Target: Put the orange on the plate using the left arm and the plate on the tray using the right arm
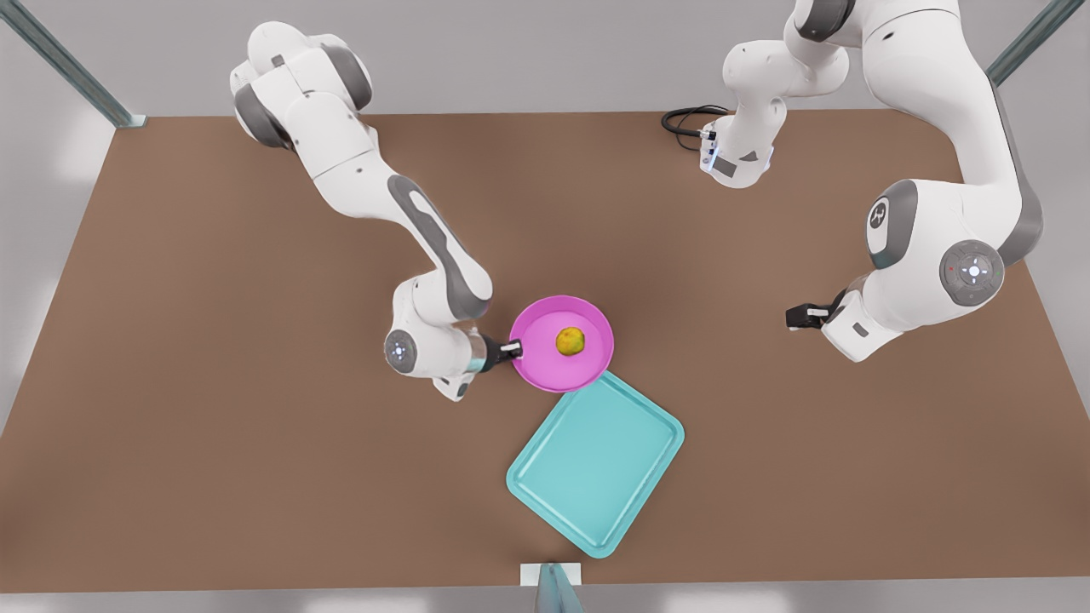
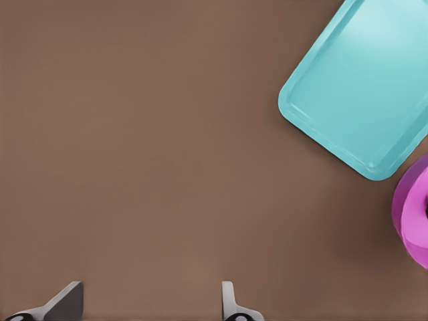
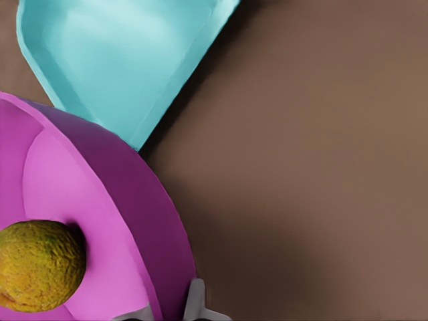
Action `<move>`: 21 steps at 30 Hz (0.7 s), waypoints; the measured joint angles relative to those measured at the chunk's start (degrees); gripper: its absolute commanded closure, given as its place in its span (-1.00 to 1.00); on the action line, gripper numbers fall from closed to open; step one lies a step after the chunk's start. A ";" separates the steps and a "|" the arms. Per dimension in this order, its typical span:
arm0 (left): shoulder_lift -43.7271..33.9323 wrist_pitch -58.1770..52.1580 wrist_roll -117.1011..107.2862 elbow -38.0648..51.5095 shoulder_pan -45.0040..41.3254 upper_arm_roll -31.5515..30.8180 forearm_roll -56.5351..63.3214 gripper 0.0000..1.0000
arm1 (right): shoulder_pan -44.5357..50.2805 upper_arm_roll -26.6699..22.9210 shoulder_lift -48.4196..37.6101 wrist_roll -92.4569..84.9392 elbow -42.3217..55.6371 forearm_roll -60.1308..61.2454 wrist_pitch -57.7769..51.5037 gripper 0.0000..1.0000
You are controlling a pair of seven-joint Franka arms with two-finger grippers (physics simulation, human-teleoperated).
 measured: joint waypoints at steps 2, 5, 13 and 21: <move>-0.01 -0.05 0.04 0.00 -0.01 0.04 0.00 -1.00 | -0.27 -0.04 5.79 1.13 10.02 0.41 -2.49 0.57; 0.00 -0.08 0.11 0.04 0.12 0.08 0.00 -1.00 | -0.27 0.04 14.94 3.52 24.05 1.28 -4.93 0.57; 0.09 -0.06 0.36 0.13 0.50 0.09 -0.07 -1.00 | 0.30 8.01 28.42 13.40 38.97 2.61 0.46 0.57; 0.03 -0.23 0.50 0.17 0.67 0.17 -0.01 -1.00 | -2.72 9.20 30.66 20.68 41.88 3.01 8.25 0.57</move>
